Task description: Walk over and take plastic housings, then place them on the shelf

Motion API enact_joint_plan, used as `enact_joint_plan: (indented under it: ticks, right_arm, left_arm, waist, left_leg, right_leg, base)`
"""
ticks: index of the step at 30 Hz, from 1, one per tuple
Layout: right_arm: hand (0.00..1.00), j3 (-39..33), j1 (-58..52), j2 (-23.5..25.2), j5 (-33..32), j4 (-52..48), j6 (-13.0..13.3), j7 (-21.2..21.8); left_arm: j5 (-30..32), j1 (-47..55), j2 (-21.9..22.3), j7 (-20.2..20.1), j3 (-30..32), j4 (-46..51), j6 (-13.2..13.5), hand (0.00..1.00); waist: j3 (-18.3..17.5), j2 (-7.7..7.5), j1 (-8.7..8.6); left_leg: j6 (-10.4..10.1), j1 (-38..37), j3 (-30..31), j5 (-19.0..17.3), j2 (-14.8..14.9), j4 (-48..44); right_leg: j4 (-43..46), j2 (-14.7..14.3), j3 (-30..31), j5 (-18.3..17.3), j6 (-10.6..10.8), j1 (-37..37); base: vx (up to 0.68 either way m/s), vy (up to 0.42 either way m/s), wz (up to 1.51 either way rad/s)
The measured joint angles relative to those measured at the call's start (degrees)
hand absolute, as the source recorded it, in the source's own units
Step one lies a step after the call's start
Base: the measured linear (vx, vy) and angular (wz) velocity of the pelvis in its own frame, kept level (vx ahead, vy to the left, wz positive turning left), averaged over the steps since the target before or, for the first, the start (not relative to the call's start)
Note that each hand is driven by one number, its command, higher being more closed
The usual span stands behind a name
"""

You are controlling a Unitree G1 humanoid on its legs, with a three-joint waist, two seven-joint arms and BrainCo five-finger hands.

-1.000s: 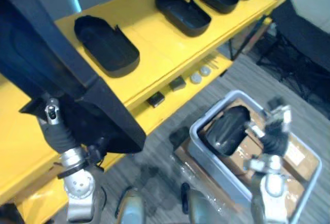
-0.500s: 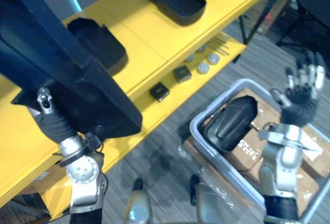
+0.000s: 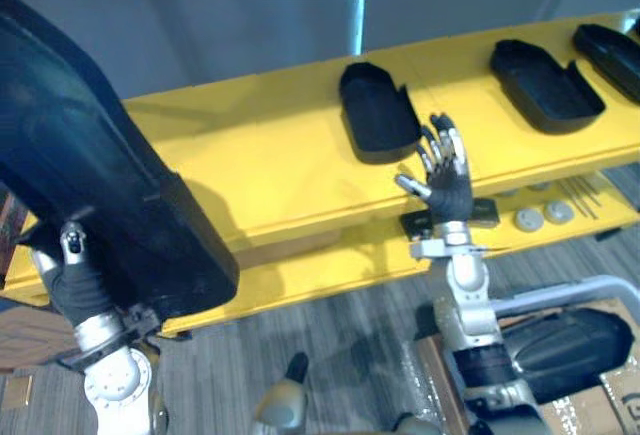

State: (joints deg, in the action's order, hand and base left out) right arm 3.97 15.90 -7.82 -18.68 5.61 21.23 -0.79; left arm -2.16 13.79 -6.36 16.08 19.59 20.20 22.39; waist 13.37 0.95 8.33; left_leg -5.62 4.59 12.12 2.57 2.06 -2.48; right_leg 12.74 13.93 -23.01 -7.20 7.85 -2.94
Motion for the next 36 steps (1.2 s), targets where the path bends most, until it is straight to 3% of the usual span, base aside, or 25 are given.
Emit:
enact_joint_plan:
  ticks: [1,5,7,8,10,11,13,14,15,16,17,19,21,23,25,30,32,36]
  right_arm:
    - [0.00,-0.03,-0.36,-0.13,-0.51,0.09,-0.23,0.76]
    - [0.00,-0.50,-5.18,-0.74,-2.80,0.15,-0.25,4.01]
    - [0.00,-1.12,-8.34,-1.12,-2.82,0.17,0.01,3.27]
    - [0.00,-1.17,-9.46,-1.34,-2.84,0.20,0.02,3.14]
    - [0.00,-1.05,-14.21,-0.12,-1.83,-1.36,0.17,2.83]
    - [0.00,-1.03,-15.37,0.35,-1.44,-2.14,0.23,2.80]
    - [0.00,-0.03,-17.63,1.20,0.42,-5.65,0.42,3.25]
    - [0.00,0.53,-17.61,1.17,0.46,-6.69,0.53,3.45]
    - [0.00,1.87,-17.58,1.18,0.85,-8.66,0.96,3.48]
    - [0.00,2.59,-16.76,0.88,1.59,-10.36,1.12,3.79]
    - [0.00,2.36,-15.45,0.03,1.56,-10.34,1.21,4.21]
    - [0.00,0.17,-9.23,-3.01,1.39,-8.46,1.33,4.44]
    - [0.00,-1.74,-4.70,-4.13,1.58,-6.26,1.53,3.35]
    - [0.00,-4.60,-2.08,-3.79,2.66,-4.78,1.68,-0.35]
    - [0.00,-6.71,-3.03,-2.90,4.32,-5.37,3.83,-4.11]
    - [0.00,-10.10,-5.13,-2.48,7.96,-11.11,5.32,-7.43]
    - [0.00,-13.35,-7.41,-2.51,8.56,-15.33,6.09,-9.39]
    - [0.00,-16.52,-11.51,-2.58,9.43,-19.95,6.04,-13.16]
  left_arm:
    - [0.12,0.01,0.00,-0.56,-0.05,0.00,0.00,1.00]
    - [0.62,-1.28,-2.14,-2.21,-1.22,-0.03,0.16,1.00]
    - [0.45,-4.86,-4.31,-2.80,-4.71,-1.69,0.16,1.00]
    - [0.46,-6.15,-4.58,-2.87,-5.93,-2.71,0.15,1.00]
    - [0.62,-8.69,-5.07,-2.48,-9.24,-4.29,-0.07,1.00]
    - [0.64,-8.91,-5.04,-2.43,-9.99,-4.27,-0.09,1.00]
    - [0.73,-9.08,-4.68,-1.12,-12.24,-4.14,-0.48,1.00]
    - [0.79,-9.16,-4.41,-0.83,-12.44,-4.03,-0.91,1.00]
    - [0.92,-9.06,-4.46,0.08,-12.94,-3.62,-1.70,1.00]
    - [1.04,-8.91,-4.42,0.91,-12.86,-2.29,-2.33,1.00]
    - [1.12,-8.99,-3.71,1.24,-13.23,-2.05,-2.50,1.00]
    - [2.58,-9.42,-3.07,1.43,-13.94,-1.31,-3.48,1.00]
    - [2.80,-10.56,-3.02,1.58,-13.92,-1.47,-3.76,1.00]
    - [2.79,-12.12,-2.67,2.86,-13.76,-2.42,-3.76,1.00]
    - [2.70,-13.22,-2.19,4.83,-12.94,-2.57,-3.76,1.00]
    - [5.76,-15.46,-2.28,10.66,-9.47,-2.34,-4.94,1.00]
    - [9.80,-17.49,-2.97,15.04,-7.55,-2.00,-8.20,1.00]
    - [10.29,-19.33,-6.19,18.04,-2.57,-2.49,-15.46,1.00]
  waist:
    - [-0.28,-0.18,-0.07]
    - [-1.83,-0.66,-2.98]
    - [-1.26,-0.95,-4.78]
    - [-1.01,-0.81,-5.38]
    - [0.12,-1.97,-7.28]
    - [0.56,-1.78,-7.75]
    - [0.51,-1.89,-8.49]
    - [0.53,-1.93,-8.61]
    - [0.70,-2.62,-8.83]
    - [1.40,-4.54,-8.63]
    - [2.36,-3.96,-8.64]
    - [3.95,-0.93,-7.91]
    - [4.70,0.43,-7.49]
    - [5.35,0.60,-7.06]
    - [5.55,0.28,-7.13]
    - [5.77,0.12,-7.71]
    - [5.82,0.14,-8.66]
    - [5.88,0.14,-9.86]
  left_leg:
    - [0.08,-0.36,-0.38,0.18,0.04,0.51]
    - [0.55,-0.51,-3.34,0.28,-0.17,2.13]
    - [1.25,-0.64,-5.22,-0.63,-1.11,0.53]
    - [1.26,-0.73,-4.79,-1.13,-1.41,-0.54]
    - [2.05,-3.26,-2.79,-2.38,-2.18,-2.85]
    - [2.23,-3.67,-2.11,-2.51,-1.91,-2.98]
    - [2.45,-2.68,-0.44,-2.67,-0.44,-2.96]
    - [2.34,-1.88,-0.43,-2.74,-0.19,-3.02]
    - [2.04,-0.35,-2.00,-2.94,0.20,-3.00]
    - [1.45,0.71,-5.09,-2.65,-0.06,-2.81]
    - [0.31,0.83,-5.88,-1.88,0.65,-2.32]
    - [0.06,4.00,-9.54,-0.32,4.40,-0.95]
    - [-0.28,5.43,-9.67,1.77,5.38,0.75]
    - [-1.68,5.69,-10.48,4.90,5.65,3.17]
    - [-1.82,5.51,-11.49,5.31,4.94,4.56]
    - [-1.77,2.39,-14.61,5.29,4.21,6.94]
    - [-1.18,1.08,-15.93,4.56,4.30,6.94]
    - [-1.04,-0.77,-19.26,3.20,4.35,6.86]
  right_leg:
    - [-0.47,-0.03,0.26,0.28,0.07,-0.06]
    - [-1.24,0.76,1.09,1.03,-0.02,0.05]
    - [5.31,3.08,2.47,-0.09,-0.84,1.22]
    - [9.85,3.67,4.83,-0.17,-1.75,2.72]
    - [24.81,3.36,15.47,3.31,-6.46,7.62]
    - [27.28,2.86,17.32,4.27,-7.28,8.88]
    - [25.33,-1.68,21.71,-2.29,-7.10,11.05]
    - [22.15,-2.78,21.61,-2.82,-6.99,11.15]
    - [15.17,-4.23,21.15,-2.70,-6.85,10.71]
    - [9.70,-4.39,20.64,-4.23,-4.29,10.21]
    - [8.74,-4.08,19.28,-3.57,-1.82,9.95]
    - [5.06,-5.80,16.73,-0.79,-2.58,11.95]
    - [3.60,-6.98,16.43,0.55,-2.84,13.46]
    - [2.73,-7.41,16.62,1.80,-2.56,14.77]
    - [1.63,-6.82,16.95,2.79,-2.01,14.82]
    - [-0.12,-6.11,18.54,3.33,-1.51,13.59]
    - [-0.53,-6.22,19.08,3.33,-1.51,12.74]
    - [-0.81,-6.41,21.88,3.40,-1.34,12.92]
  base:
    - [0.00,0.014,-0.25]
    - [-0.01,0.030,-0.07]
    - [-0.01,0.054,0.30]
    - [-0.01,0.134,0.44]
    - [0.04,0.110,0.42]
    - [0.06,-0.045,0.39]
    - [-0.01,-0.095,0.28]
    - [-0.09,-0.103,0.20]
    - [-0.11,-0.178,0.29]
    - [-0.08,-0.211,0.31]
    - [-0.06,-0.187,0.22]
    - [-0.03,-0.109,0.10]
    - [0.00,-0.068,-0.04]
    - [0.06,-0.020,-0.12]
    - [0.18,0.012,-0.05]
    - [0.12,0.027,-0.22]
    - [0.05,0.001,-0.20]
    - [0.00,0.013,-0.41]
